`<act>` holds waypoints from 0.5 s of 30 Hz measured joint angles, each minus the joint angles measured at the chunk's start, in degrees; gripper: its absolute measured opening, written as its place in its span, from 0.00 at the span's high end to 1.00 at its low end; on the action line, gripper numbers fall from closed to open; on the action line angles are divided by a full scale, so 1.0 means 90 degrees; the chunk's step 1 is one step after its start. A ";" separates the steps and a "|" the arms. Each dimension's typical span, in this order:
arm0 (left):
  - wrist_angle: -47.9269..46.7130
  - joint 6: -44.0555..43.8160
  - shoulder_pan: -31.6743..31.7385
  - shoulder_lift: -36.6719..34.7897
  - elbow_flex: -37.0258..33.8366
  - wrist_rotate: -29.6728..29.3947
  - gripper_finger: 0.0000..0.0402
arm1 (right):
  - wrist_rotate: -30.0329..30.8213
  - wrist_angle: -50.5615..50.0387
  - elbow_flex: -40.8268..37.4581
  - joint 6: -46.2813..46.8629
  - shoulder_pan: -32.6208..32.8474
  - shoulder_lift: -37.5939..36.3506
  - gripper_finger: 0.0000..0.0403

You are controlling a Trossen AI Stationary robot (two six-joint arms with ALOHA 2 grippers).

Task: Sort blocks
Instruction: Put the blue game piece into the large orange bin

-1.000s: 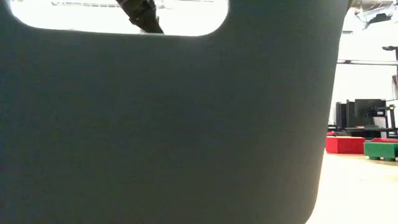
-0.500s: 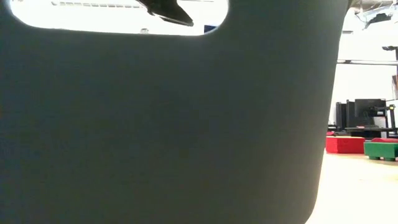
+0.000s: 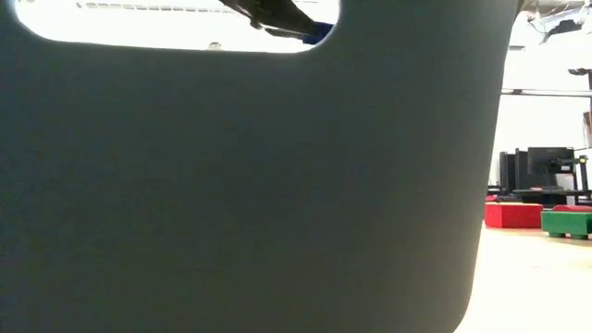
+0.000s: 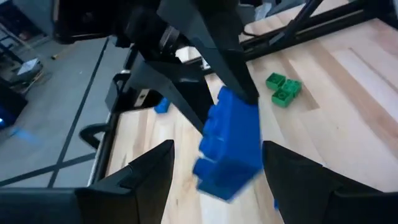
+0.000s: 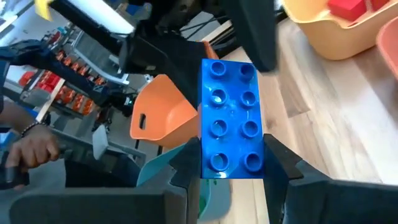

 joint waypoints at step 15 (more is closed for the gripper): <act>0.0014 0.0325 0.0000 0.0411 0.0217 0.0588 0.80 | -0.0031 -0.0024 -0.0002 0.0113 0.0071 0.0000 0.71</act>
